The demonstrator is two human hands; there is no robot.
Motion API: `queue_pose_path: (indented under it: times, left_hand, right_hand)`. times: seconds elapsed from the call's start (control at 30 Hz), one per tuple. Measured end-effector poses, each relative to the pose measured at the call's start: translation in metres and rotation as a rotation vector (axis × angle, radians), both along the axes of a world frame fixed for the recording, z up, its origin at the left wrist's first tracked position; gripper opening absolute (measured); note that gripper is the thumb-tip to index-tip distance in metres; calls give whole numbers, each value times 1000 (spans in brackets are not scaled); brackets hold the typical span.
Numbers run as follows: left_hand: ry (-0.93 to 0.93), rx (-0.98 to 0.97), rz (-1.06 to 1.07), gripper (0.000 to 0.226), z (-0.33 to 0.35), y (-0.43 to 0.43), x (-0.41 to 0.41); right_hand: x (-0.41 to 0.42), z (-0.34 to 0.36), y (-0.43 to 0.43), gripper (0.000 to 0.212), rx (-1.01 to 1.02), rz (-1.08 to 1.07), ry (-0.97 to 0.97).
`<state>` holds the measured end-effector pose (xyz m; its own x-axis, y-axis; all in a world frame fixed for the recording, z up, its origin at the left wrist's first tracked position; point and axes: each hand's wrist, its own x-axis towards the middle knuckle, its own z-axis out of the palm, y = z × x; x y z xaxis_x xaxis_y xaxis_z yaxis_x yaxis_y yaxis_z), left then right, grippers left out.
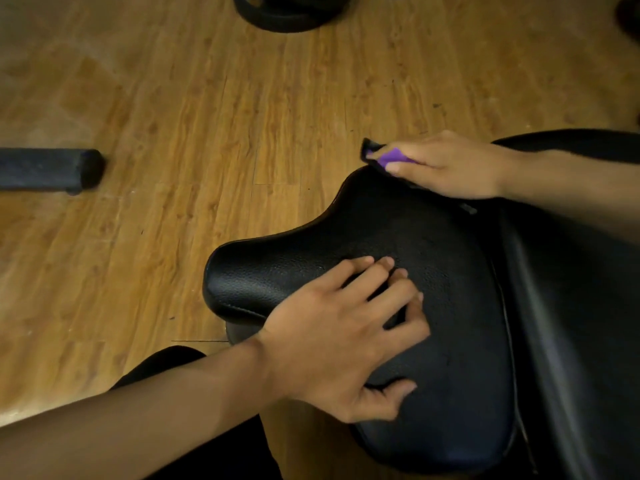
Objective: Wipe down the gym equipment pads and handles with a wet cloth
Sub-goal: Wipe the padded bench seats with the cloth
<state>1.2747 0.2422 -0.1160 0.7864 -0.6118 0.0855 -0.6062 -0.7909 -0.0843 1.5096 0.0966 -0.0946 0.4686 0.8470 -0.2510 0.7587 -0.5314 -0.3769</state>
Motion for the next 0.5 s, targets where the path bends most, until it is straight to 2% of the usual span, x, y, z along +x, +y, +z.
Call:
queue_pose_path:
  times: [0.07,0.13,0.23,0.37,0.43,0.5]
  left_hand:
    - [6,20,-7,71,0,0,0]
    - [13,40,-13,72,1,1,0]
    - [29,65,-22,74,4,2,0]
    - [49,60,-27,75,4,2,1]
    - [42,67,-22,76,2,3,1]
    - [44,71,-20,76,2,1,0]
  right_hand:
    - [-5,-8,-5,39,-34,-248,-31]
    - [-30,-21,-12,43,78,-407,-120]
    - [-94,-29,-39,50,182,-510,-288]
    - [-168,-25,-69,50,210,-574,-345]
    - [-170,-25,-69,57,177,-556,-321]
    - [-151,-22,-57,65,156,-575,-213]
